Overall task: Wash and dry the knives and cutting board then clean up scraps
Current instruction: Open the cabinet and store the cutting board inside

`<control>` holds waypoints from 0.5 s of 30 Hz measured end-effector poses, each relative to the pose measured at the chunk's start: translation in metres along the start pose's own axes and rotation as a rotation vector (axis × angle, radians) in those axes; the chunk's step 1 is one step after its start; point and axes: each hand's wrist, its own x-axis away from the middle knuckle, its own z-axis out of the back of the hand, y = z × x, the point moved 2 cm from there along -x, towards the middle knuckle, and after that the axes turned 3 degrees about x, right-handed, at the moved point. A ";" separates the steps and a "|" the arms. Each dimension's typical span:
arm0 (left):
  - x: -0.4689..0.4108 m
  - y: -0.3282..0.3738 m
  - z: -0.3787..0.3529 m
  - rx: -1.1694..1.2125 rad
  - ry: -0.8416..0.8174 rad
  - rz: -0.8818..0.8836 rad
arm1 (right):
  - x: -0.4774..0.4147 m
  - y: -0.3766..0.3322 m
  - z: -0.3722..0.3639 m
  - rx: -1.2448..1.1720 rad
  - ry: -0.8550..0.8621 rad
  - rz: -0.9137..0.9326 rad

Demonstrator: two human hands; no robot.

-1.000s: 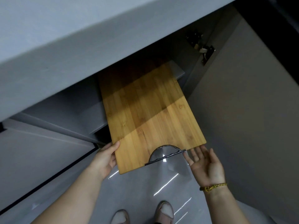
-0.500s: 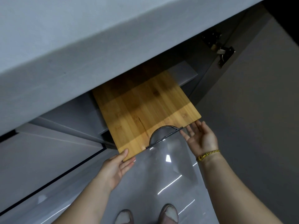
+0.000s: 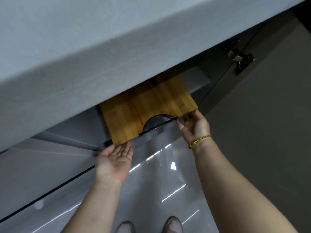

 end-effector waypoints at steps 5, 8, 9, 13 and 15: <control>-0.010 0.010 -0.023 -0.074 -0.054 0.002 | -0.018 -0.004 -0.018 0.185 0.084 0.001; -0.015 0.016 -0.034 -0.137 -0.084 0.000 | -0.023 -0.009 -0.027 0.264 0.095 -0.014; -0.016 0.018 -0.035 -0.163 -0.093 0.000 | -0.024 -0.011 -0.027 0.292 0.089 -0.016; -0.019 0.022 -0.032 -0.255 -0.128 0.018 | -0.019 -0.012 -0.024 0.389 0.006 -0.009; -0.016 0.023 -0.031 -0.306 -0.145 0.011 | -0.011 -0.014 -0.020 0.375 -0.003 0.016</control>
